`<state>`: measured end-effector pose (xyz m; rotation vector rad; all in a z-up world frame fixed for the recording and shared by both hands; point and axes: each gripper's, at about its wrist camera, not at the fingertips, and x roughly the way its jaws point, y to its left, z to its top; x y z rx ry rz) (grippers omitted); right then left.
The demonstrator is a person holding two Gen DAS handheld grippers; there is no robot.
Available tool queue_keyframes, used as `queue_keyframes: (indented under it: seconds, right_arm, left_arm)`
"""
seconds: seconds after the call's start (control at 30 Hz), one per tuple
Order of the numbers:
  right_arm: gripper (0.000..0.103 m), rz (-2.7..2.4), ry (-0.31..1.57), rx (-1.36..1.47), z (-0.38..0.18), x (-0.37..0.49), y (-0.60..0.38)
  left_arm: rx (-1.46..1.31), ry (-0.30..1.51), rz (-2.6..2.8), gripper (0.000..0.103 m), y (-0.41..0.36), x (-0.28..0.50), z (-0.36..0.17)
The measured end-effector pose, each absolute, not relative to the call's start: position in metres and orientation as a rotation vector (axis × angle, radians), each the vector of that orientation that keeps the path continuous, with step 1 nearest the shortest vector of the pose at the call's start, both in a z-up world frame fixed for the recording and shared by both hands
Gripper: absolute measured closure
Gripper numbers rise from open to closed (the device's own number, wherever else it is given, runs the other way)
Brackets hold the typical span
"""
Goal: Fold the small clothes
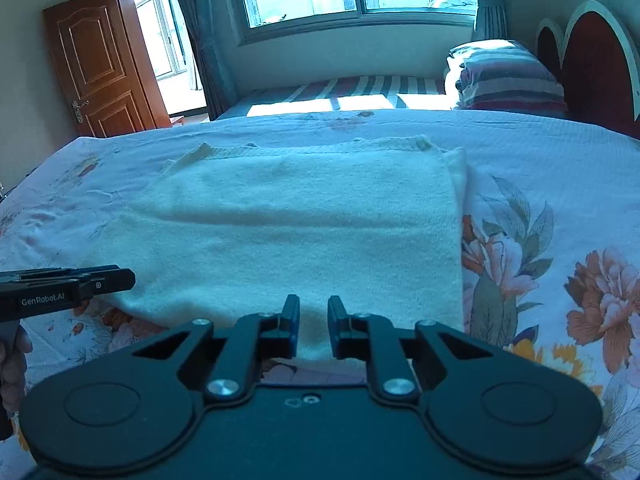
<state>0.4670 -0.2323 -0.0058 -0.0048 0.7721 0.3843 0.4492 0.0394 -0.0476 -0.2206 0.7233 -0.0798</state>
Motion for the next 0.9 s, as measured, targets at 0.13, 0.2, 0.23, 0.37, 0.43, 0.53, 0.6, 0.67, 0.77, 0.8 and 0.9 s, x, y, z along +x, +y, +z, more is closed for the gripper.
queue_keyframes:
  seconds: [0.13,0.2,0.23,0.37,0.43,0.53,0.6,0.67,0.77,0.8,0.9]
  right_arm:
    - [0.087,0.369,0.826,-0.005,-0.015,0.472,-0.226]
    - [0.087,0.423,0.764,0.023,-0.003,0.463,-0.218]
    - [0.087,0.441,0.752,0.014,-0.001,0.462,-0.21]
    - [0.088,0.43,0.828,-0.067,-0.025,0.472,-0.178]
    - [0.087,0.436,0.818,-0.047,-0.013,0.47,-0.172]
    - [0.087,0.503,0.771,-0.028,-0.008,0.466,-0.158]
    - [0.087,0.49,0.838,-0.049,-0.032,0.473,-0.147]
    - [0.087,0.491,0.83,-0.099,-0.029,0.47,-0.143]
    - [0.087,0.483,0.78,-0.059,-0.011,0.462,-0.16]
    - [0.086,0.452,0.77,-0.056,-0.01,0.462,-0.168]
    - [0.087,0.443,0.823,-0.056,-0.029,0.47,-0.185]
  left_arm:
    - [-0.199,0.668,-0.052,0.077,0.048,0.439,-0.032]
    - [-0.182,0.706,-0.017,0.077,0.053,0.44,-0.036]
    - [-0.177,0.739,-0.012,0.077,0.055,0.443,-0.042]
    - [-0.158,0.726,-0.024,0.076,0.055,0.435,-0.036]
    - [-0.153,0.73,-0.019,0.076,0.056,0.433,-0.037]
    - [-0.175,0.739,-0.022,0.077,0.059,0.434,-0.043]
    - [-0.175,0.74,-0.015,0.076,0.058,0.434,-0.039]
    - [-0.183,0.705,-0.02,0.076,0.059,0.429,-0.033]
    - [-0.157,0.736,0.009,0.076,0.058,0.432,-0.039]
    - [-0.154,0.747,0.006,0.076,0.058,0.434,-0.043]
    - [-0.14,0.747,0.01,0.076,0.056,0.434,-0.042]
